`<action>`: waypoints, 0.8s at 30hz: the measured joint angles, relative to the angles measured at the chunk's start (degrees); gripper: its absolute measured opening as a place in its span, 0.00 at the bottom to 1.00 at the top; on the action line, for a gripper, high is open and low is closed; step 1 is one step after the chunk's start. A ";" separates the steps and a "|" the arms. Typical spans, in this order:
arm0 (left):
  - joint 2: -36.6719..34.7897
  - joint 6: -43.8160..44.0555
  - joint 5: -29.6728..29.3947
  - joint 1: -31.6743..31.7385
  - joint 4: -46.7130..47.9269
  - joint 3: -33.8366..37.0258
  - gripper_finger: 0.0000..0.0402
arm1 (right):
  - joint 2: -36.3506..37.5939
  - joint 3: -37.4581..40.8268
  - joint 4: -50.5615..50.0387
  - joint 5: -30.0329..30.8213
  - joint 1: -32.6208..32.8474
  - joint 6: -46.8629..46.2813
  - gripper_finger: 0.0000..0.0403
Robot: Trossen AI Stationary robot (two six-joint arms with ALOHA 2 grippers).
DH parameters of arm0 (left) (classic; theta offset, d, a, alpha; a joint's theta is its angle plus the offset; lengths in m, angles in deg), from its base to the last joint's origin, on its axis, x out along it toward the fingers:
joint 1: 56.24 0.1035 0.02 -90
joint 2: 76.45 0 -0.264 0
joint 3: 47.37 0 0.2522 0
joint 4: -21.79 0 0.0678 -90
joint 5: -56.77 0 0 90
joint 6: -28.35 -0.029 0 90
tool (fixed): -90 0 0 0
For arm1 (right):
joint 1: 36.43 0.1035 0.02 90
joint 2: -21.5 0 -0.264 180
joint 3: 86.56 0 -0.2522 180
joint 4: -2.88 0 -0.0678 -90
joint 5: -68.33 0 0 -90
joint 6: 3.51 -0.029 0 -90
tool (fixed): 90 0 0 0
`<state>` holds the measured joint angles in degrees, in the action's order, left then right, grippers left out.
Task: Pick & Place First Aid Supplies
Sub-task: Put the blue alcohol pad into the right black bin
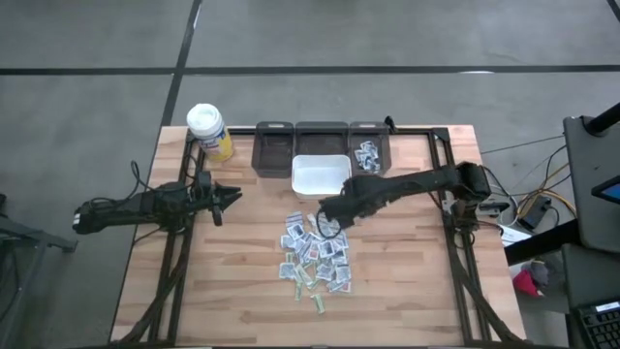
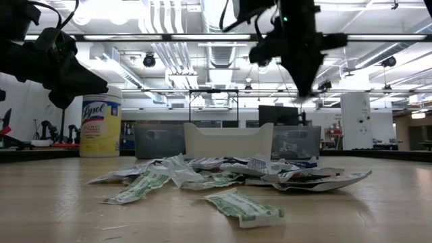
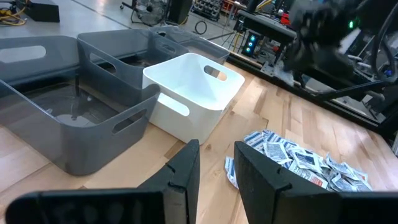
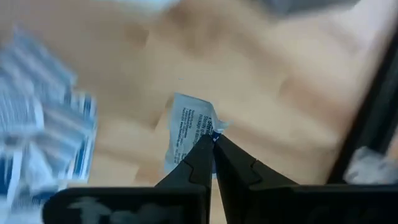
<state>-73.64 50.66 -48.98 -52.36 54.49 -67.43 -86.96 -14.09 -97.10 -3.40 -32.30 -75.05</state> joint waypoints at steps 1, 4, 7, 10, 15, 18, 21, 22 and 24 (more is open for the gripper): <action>0.00 0.00 0.00 -0.02 0.00 -0.01 0.23 | 0.01 -1.32 -0.96 2.52 -0.69 0.04 0.03; 0.00 0.00 0.00 0.00 0.00 -0.01 0.23 | 0.09 -4.27 -2.75 8.22 -3.79 1.14 0.03; 0.02 0.00 0.00 -0.01 0.00 0.01 0.23 | 0.09 -6.40 -3.56 10.14 -8.79 4.91 0.03; 0.01 0.00 0.00 -0.01 0.00 0.01 0.23 | 0.09 -7.15 -3.49 10.16 -15.10 8.23 0.03; 0.00 0.00 0.00 -0.01 -0.01 -0.01 0.23 | 0.09 -6.45 -0.32 6.00 -26.39 14.87 0.03; 0.01 0.00 -0.01 0.00 0.00 0.00 0.23 | -0.28 -5.29 4.91 0.19 -32.73 20.90 0.03; 0.00 0.00 0.00 -0.02 0.00 0.01 0.23 | -0.97 -2.91 10.67 -7.04 -37.96 26.66 0.03; 0.00 0.00 0.00 -0.02 0.00 -0.01 0.23 | -1.34 -2.07 11.97 -9.47 -39.32 27.94 0.03; 0.00 0.00 0.00 -0.02 0.00 0.01 0.23 | -2.47 -0.68 12.96 -12.84 -41.33 28.93 0.03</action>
<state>-73.64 50.66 -48.98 -52.38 54.49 -67.42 -89.43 -14.78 -84.15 -16.24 -73.64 -46.12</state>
